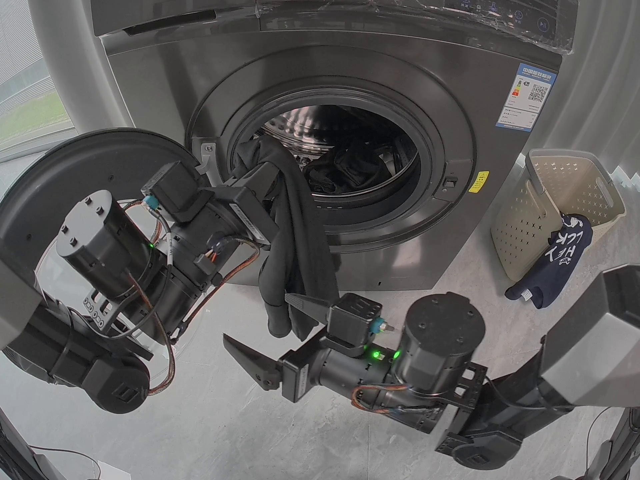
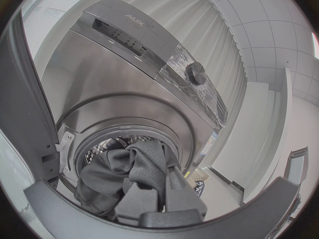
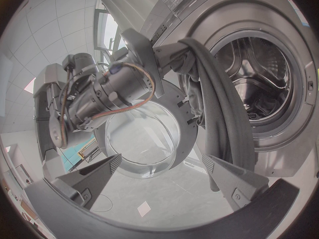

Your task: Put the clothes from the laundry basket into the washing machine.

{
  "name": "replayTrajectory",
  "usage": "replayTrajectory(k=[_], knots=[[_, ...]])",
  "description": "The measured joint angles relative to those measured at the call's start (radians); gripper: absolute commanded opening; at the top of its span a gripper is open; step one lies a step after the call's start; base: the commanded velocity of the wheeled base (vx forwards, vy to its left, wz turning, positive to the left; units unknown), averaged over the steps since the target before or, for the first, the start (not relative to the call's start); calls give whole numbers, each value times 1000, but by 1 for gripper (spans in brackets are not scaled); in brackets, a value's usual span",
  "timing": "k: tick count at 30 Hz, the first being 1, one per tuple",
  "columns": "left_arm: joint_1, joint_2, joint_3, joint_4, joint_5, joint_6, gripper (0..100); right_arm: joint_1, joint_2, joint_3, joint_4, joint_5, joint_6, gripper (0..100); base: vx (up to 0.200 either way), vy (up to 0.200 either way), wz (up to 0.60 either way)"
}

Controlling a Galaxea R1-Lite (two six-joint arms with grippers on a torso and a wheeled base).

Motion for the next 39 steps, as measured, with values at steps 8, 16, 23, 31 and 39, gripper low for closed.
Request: replayTrajectory(k=[8,16,23,31,39], knots=[[-2,-6,3,0,0,0,0,-7,101,-160,-1,8,-2,100,0,0,0],[-3,-6,7,0,0,0,0,-6,160,-243,12,9,-3,100,0,0,0],[-4,-7,11,0,0,0,0,-71,200,-307,26,8,-5,100,0,0,0],[-3,-7,16,0,0,0,0,-166,201,-277,20,-1,-12,100,0,0,0],[-4,-11,19,0,0,0,0,-231,182,-275,21,-3,-40,100,0,0,0]])
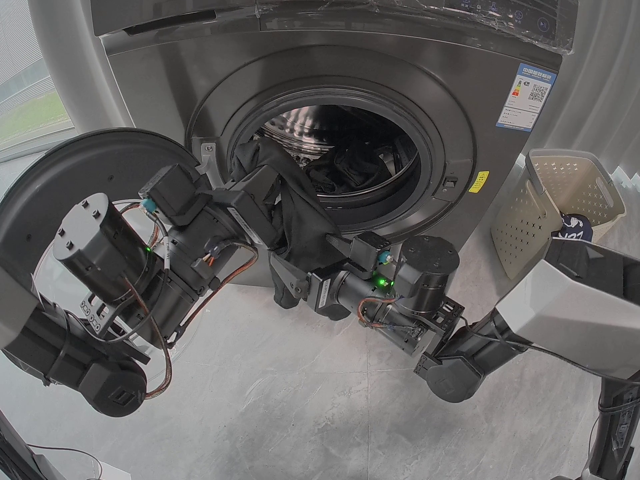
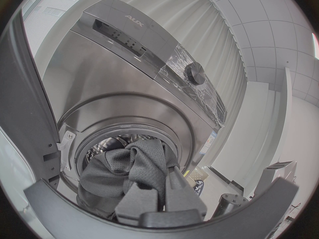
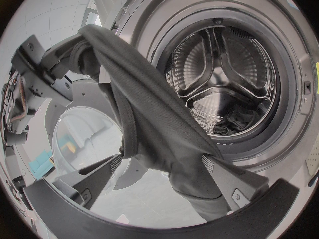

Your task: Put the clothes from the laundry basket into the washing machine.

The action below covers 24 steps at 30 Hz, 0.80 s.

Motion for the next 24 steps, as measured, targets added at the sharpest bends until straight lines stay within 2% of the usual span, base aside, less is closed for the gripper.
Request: replayTrajectory(k=[8,16,24], knots=[[-1,-3,4,0,0,0,0,-10,4,-23,5,0,-4,100,0,0,0],[-1,-3,5,0,-1,0,0,8,22,-39,1,0,-7,100,0,0,0],[0,-3,3,0,0,0,0,61,18,32,-11,0,-7,100,0,0,0]])
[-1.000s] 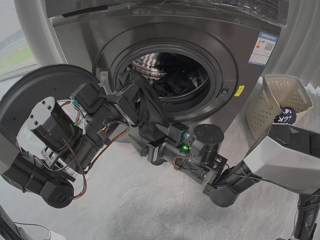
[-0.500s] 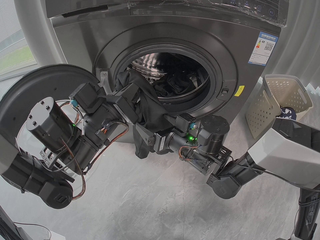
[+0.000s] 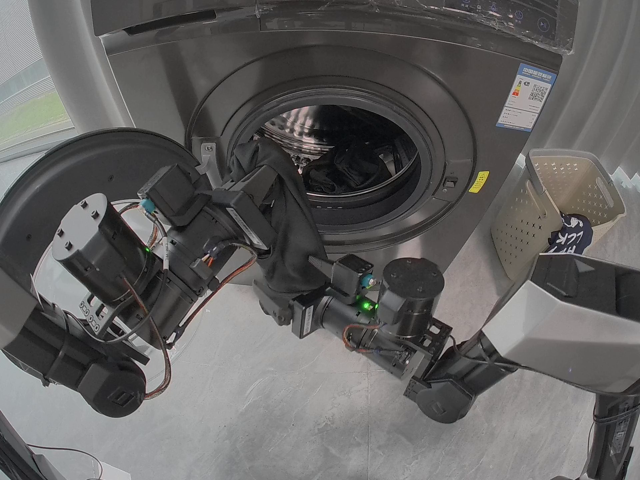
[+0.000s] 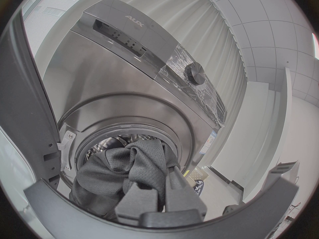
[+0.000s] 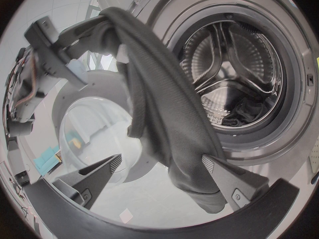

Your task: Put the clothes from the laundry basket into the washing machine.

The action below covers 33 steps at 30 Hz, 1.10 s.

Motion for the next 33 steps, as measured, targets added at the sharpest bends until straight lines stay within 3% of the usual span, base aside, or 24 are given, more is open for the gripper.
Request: replayTrajectory(k=[6,13,20,33], knots=[[1,5,-2,0,1,0,0,86,-19,32,-1,12,1,100,0,0,0],[1,10,-3,0,2,0,0,111,-5,-58,9,27,3,100,0,0,0],[1,11,-1,0,2,0,0,77,56,-167,30,28,8,100,0,0,0],[2,10,-1,0,2,0,0,-34,84,-172,30,2,8,100,0,0,0]])
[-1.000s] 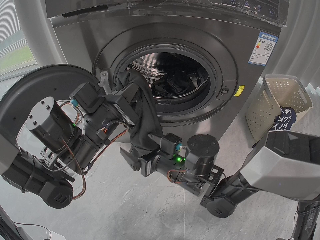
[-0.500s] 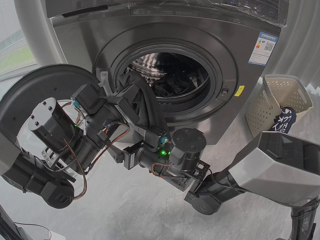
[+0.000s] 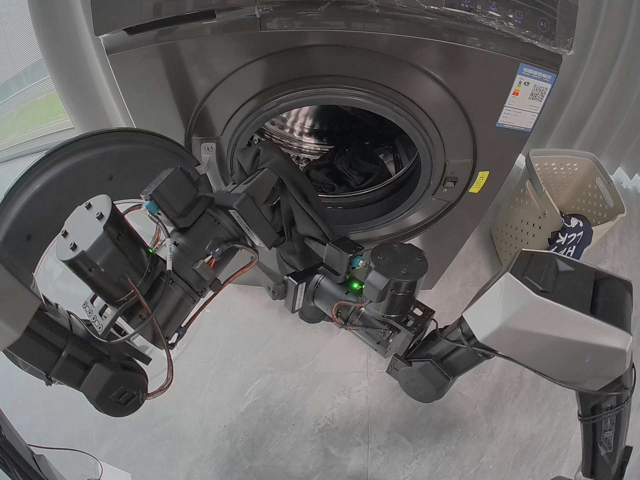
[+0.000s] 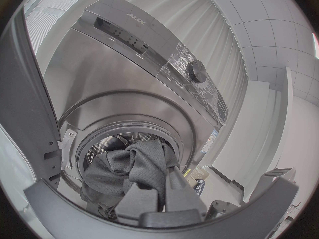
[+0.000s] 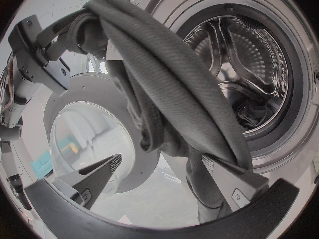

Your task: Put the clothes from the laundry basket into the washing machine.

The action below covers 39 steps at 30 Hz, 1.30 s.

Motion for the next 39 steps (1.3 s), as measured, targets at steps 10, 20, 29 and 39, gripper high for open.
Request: replayTrajectory(k=[10,20,29,39], knots=[[0,0,1,0,0,0,0,-38,3,-9,-9,-3,-4,100,0,0,0],[0,-3,2,0,0,0,0,-44,20,-50,-11,-28,-5,0,0,0,0],[8,0,2,0,0,-1,0,-37,2,14,-43,-28,-5,0,0,0,0],[11,3,0,0,0,-2,0,-9,-100,225,-107,-28,-6,0,0,0,0]])
